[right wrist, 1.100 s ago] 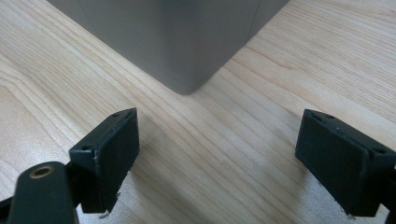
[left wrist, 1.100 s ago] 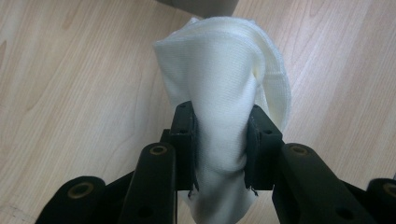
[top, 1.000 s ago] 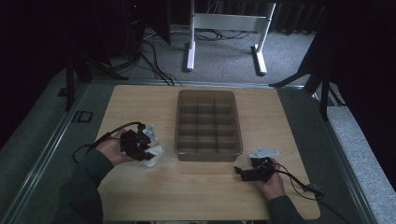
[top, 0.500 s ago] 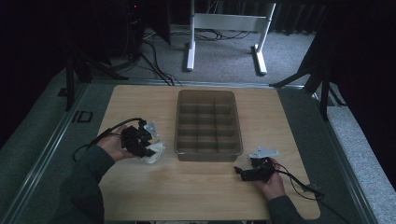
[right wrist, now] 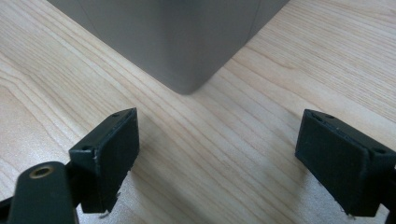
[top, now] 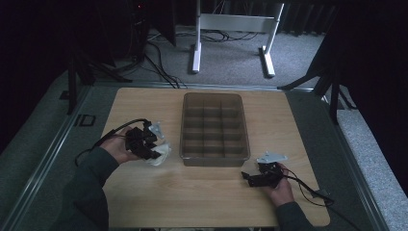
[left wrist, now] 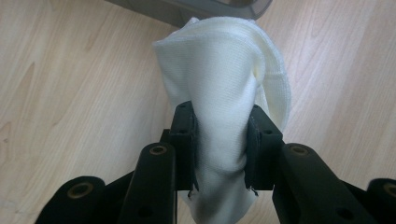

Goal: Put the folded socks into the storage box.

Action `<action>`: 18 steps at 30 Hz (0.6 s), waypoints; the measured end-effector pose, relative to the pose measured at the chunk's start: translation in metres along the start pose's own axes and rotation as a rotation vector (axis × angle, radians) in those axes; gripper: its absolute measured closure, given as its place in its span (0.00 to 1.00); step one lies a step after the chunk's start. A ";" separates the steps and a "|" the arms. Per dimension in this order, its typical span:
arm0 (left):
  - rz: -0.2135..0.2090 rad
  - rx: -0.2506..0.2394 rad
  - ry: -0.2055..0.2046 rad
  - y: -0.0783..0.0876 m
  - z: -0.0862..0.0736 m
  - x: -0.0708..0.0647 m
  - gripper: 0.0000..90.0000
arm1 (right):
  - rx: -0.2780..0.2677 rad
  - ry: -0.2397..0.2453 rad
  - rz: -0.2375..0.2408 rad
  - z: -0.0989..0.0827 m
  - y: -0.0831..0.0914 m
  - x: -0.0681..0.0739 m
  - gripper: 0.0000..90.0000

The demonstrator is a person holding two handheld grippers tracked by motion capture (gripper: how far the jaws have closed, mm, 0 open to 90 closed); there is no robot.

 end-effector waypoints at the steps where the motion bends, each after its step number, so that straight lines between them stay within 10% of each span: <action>1: 0.003 0.002 -0.002 0.001 0.001 0.000 0.77 | 0.000 0.000 0.000 0.000 0.000 0.000 0.15; 18: -0.006 -0.001 -0.054 0.009 0.021 0.001 0.77 | 0.001 0.001 0.000 0.000 0.000 0.000 0.15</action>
Point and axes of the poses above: each handheld gripper's, and its own axes: y roughly backward along the jaws, z roughly out of its top, x roughly to its left, the point moved 5 cm from there along -y, roughly forward along the jaws
